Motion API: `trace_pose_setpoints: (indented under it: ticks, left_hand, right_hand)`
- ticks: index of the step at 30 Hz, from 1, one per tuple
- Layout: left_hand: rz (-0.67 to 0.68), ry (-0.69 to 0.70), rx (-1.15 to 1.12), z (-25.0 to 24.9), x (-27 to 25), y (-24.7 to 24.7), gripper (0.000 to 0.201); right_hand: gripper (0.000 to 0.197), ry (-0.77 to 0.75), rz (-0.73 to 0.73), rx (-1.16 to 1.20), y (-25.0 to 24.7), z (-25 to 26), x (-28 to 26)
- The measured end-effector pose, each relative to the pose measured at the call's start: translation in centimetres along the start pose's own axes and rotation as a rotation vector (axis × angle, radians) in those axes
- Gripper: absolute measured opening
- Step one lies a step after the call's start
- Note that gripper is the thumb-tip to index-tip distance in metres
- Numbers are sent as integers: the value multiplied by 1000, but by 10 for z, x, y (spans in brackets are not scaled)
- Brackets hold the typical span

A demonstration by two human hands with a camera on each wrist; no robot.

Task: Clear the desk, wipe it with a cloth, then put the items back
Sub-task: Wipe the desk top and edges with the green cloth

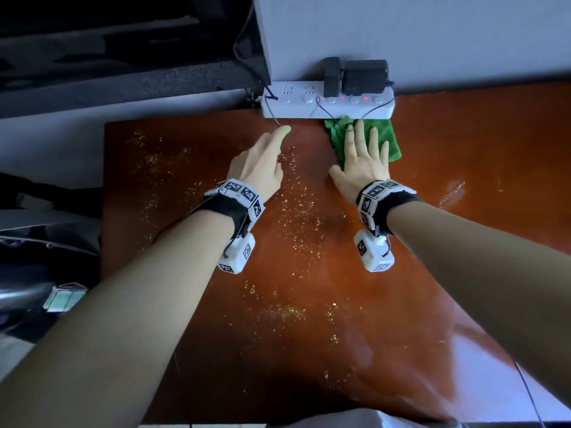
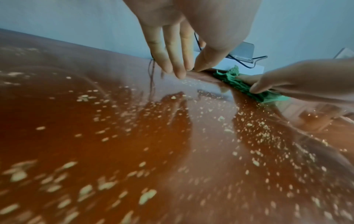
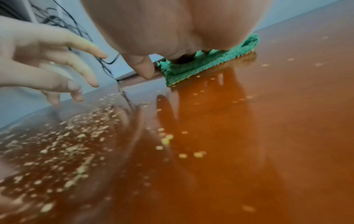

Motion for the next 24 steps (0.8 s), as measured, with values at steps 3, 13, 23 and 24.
trace_pose_setpoints:
  ticks: [3,13,23,24]
  left_hand:
    - [-5,16,-6,14,-17,-1,62]
    - [-29,-10,26,33,-49,5,86]
    - [91,-413,228,100,-64,16,62]
    - [101,-421,224,101,-64,18,62]
  right_hand:
    - [85,-18,35,-24,7,27,4]
    - [80,-103,71,-109,-3,27,3]
    - [85,-101,64,-98,10,44,7]
    - [85,-107,60,-98,11,47,7]
Point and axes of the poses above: each hand's wrist, its own x-axis towards the middle knuckle, its own y-axis out of the palm, z = x × y, the point moved 5 cm from there along x, towards the middle knuckle
